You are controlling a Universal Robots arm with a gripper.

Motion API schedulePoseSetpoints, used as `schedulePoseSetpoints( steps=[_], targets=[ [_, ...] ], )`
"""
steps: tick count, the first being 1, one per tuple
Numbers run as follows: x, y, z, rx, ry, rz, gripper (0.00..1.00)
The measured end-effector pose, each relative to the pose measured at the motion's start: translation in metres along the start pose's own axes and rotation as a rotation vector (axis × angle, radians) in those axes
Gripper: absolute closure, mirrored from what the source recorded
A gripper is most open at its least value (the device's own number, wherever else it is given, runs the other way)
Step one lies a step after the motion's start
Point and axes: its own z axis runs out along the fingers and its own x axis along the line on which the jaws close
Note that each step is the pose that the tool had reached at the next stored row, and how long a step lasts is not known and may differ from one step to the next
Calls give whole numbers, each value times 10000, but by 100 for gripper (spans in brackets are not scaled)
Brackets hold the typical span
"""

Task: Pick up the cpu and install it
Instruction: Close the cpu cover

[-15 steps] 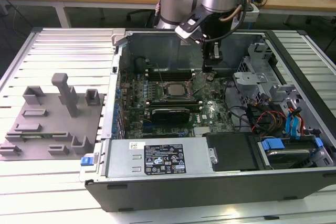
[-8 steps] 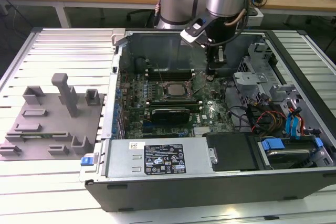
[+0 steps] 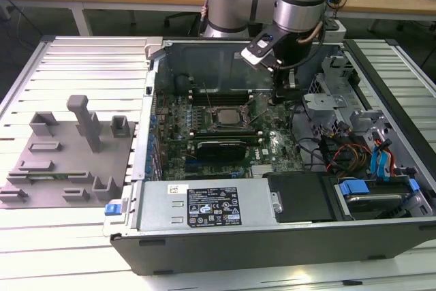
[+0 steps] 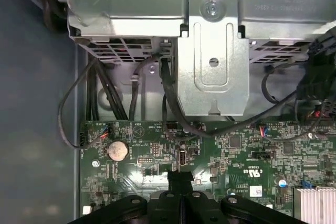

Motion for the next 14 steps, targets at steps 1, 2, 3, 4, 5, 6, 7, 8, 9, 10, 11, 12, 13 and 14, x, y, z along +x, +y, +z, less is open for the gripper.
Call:
schedulePoseSetpoints(
  steps=[1,2,3,4,5,6,7,8,9,10,11,12,13,14],
  targets=[
    [1,-1,32,10,-1,-1,89],
    [2,-2,53,13,0,0,89],
    [2,-3,67,16,-1,-1,89],
    [2,-3,68,16,-2,-1,89],
    [2,-3,68,17,-3,-2,89],
    [7,-2,71,16,2,-2,89],
    [32,-3,71,16,0,-1,89],
    [63,-3,71,16,0,0,89],
    [65,-3,71,16,0,-1,89],
    [65,-3,71,16,0,-2,89],
    [66,-3,70,16,-1,-1,89],
    [67,-3,72,28,2,-1,89],
    [67,-4,73,154,-1,-5,89],
    [67,-4,73,195,-1,-5,89]
  ],
)
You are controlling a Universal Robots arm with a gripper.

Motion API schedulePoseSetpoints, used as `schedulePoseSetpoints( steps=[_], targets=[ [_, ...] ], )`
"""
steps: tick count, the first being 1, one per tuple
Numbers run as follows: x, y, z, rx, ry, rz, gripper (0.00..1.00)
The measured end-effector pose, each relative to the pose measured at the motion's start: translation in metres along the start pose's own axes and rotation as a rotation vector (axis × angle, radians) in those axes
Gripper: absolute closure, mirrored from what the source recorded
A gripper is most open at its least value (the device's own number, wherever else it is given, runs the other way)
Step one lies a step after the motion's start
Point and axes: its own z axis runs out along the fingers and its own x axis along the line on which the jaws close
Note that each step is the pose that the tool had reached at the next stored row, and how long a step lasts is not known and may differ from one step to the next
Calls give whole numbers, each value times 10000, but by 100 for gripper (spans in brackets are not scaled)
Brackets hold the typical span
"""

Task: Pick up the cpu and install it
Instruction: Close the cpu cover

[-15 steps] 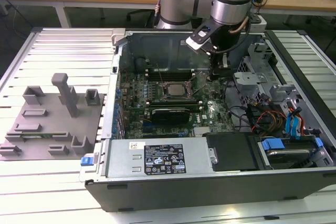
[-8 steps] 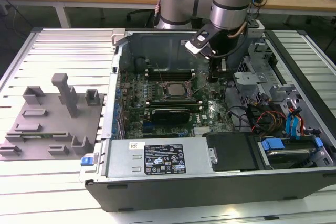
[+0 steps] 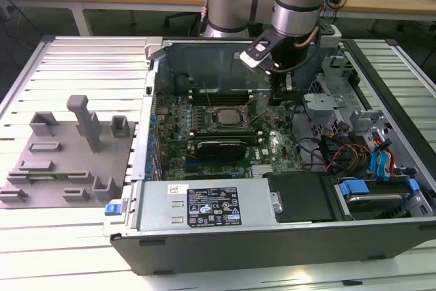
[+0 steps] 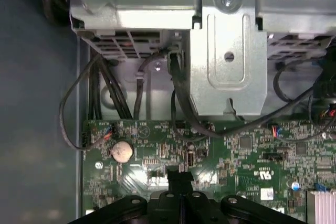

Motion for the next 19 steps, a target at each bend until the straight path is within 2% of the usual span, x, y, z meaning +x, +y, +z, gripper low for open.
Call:
schedulePoseSetpoints(
  steps=[7,12,19],
  targets=[
    [0,-2,0,34,-1,-2,89],
    [-1,-57,-1,34,11,-2,89],
    [-1,-170,-5,4,16,-2,89]
  ],
)
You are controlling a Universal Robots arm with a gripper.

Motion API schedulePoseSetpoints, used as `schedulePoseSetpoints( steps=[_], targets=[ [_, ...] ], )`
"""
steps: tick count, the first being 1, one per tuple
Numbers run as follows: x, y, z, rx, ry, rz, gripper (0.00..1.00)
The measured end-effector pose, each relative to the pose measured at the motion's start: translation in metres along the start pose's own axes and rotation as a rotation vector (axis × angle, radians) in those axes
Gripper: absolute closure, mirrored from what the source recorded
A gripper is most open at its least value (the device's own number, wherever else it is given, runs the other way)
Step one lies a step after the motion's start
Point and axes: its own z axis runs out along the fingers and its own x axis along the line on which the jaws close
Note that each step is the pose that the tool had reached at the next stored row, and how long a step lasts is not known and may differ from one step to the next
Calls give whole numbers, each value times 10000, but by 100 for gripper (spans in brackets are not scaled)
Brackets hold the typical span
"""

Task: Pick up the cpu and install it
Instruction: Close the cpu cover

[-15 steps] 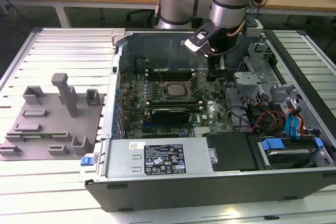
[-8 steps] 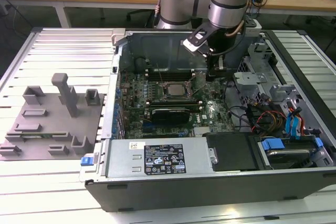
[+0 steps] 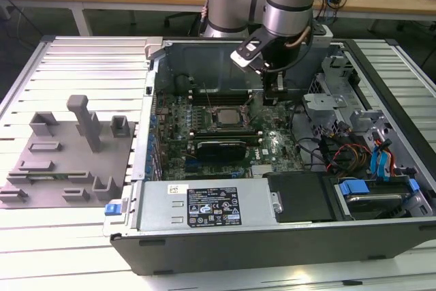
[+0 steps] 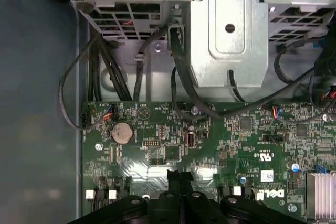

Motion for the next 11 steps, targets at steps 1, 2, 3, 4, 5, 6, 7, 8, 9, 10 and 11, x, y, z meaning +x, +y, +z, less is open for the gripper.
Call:
schedulePoseSetpoints(
  steps=[1,2,3,4,5,6,7,8,9,10,11],
  targets=[
    [0,-37,-2,-42,0,2,89],
    [1,-58,-3,-69,0,2,89],
    [1,-84,-5,-105,0,4,89],
    [2,-117,-6,-149,0,5,89],
    [3,-137,-7,-173,1,5,89],
    [5,-160,-8,-202,1,7,89],
    [7,-195,-10,-250,0,9,89],
    [9,-214,-10,-280,2,8,89],
    [14,-242,-11,-324,3,10,89],
    [18,-264,-12,-357,2,13,89],
    [25,-308,-14,-428,1,13,89]
  ],
)
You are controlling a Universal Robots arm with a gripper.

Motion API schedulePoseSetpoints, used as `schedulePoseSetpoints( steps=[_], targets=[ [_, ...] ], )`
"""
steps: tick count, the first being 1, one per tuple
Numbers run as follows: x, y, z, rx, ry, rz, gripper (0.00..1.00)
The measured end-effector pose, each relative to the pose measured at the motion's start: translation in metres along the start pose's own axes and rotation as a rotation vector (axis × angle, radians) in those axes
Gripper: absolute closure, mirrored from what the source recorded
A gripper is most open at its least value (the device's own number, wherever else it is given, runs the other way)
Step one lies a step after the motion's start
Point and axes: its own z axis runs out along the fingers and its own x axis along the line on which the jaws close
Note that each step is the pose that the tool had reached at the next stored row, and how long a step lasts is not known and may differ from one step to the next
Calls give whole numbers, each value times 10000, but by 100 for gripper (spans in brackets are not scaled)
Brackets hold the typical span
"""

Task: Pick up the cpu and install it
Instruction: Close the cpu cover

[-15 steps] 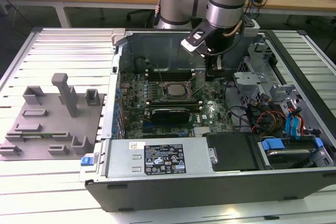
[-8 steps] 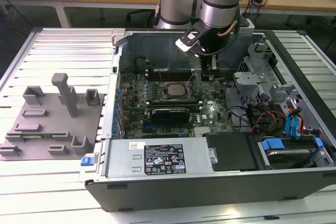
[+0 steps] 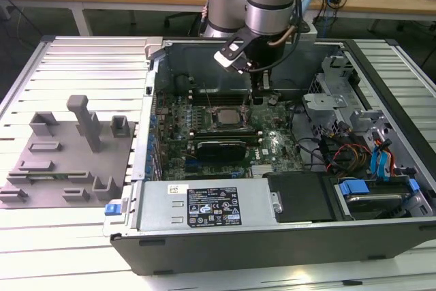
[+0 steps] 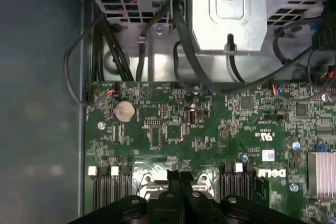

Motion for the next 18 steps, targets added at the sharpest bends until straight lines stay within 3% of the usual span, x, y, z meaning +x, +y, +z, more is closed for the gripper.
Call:
schedulePoseSetpoints(
  steps=[5,10,11,12,13,18],
  targets=[
    [12,-133,-8,-195,5,6,89],
    [12,-161,-11,-218,2,7,89],
    [12,-162,-11,-192,2,6,89],
    [11,-162,-9,22,-1,1,89],
    [12,-159,-6,338,-2,-11,89],
    [9,-164,-3,375,-1,-12,89]
  ],
)
